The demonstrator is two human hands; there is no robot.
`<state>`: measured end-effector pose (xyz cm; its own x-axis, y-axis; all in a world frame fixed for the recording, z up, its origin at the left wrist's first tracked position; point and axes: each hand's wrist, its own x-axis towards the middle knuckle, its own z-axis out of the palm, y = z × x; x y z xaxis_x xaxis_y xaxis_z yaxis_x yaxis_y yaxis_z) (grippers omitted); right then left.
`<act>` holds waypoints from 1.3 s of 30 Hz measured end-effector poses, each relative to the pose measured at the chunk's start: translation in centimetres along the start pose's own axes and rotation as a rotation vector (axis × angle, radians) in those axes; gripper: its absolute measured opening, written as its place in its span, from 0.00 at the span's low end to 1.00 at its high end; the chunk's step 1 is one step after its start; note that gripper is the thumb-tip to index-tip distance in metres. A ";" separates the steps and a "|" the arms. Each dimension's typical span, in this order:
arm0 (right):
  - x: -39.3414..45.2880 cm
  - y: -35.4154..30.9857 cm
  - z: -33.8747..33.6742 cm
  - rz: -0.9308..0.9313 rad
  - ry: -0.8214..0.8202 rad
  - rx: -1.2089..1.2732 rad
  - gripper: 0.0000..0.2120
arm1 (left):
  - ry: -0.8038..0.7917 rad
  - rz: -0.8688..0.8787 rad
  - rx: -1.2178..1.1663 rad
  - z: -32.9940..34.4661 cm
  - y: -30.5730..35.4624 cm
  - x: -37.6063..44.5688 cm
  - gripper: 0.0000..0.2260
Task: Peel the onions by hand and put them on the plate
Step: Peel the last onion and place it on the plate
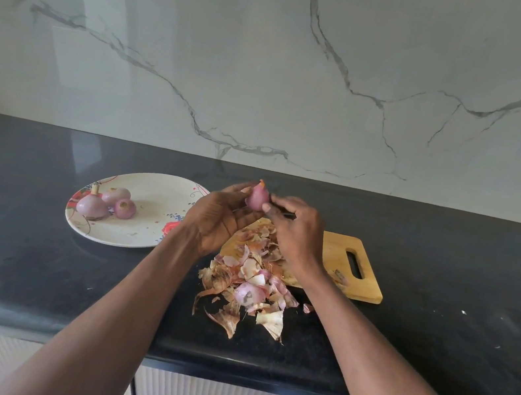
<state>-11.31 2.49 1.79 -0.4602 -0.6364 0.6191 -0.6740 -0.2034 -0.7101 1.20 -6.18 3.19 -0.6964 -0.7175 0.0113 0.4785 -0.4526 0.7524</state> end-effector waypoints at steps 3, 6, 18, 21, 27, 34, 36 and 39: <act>0.2 0.0 -0.2 0.026 0.014 0.058 0.14 | -0.021 0.018 0.026 0.0 0.0 0.0 0.10; 0.5 0.2 -0.3 0.126 0.020 0.112 0.09 | 0.005 0.024 0.047 0.0 -0.1 0.1 0.10; 1.1 0.4 -0.5 0.426 0.021 0.584 0.07 | 0.064 0.073 0.158 -0.3 -0.7 0.6 0.08; 1.2 0.4 -0.6 0.481 0.030 0.666 0.08 | 0.112 0.118 0.168 -0.4 -0.8 0.7 0.06; 1.0 0.4 -0.7 0.311 -0.007 0.442 0.09 | 0.104 0.102 0.229 -0.1 -0.6 0.4 0.11; 0.9 0.4 -0.7 0.269 0.086 0.388 0.09 | 0.045 0.069 0.132 -0.1 -0.6 0.5 0.07; 0.8 0.2 -0.7 0.180 0.072 0.263 0.08 | 0.029 0.065 0.138 0.0 -0.7 0.4 0.05; 0.6 0.1 -0.7 0.029 0.055 0.093 0.07 | 0.027 0.059 0.150 0.2 -0.8 0.2 0.05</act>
<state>-12.03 2.58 2.33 -0.5114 -0.6014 0.6139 -0.6047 -0.2557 -0.7543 0.59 -5.86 2.77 -0.6540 -0.7553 0.0424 0.4315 -0.3264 0.8410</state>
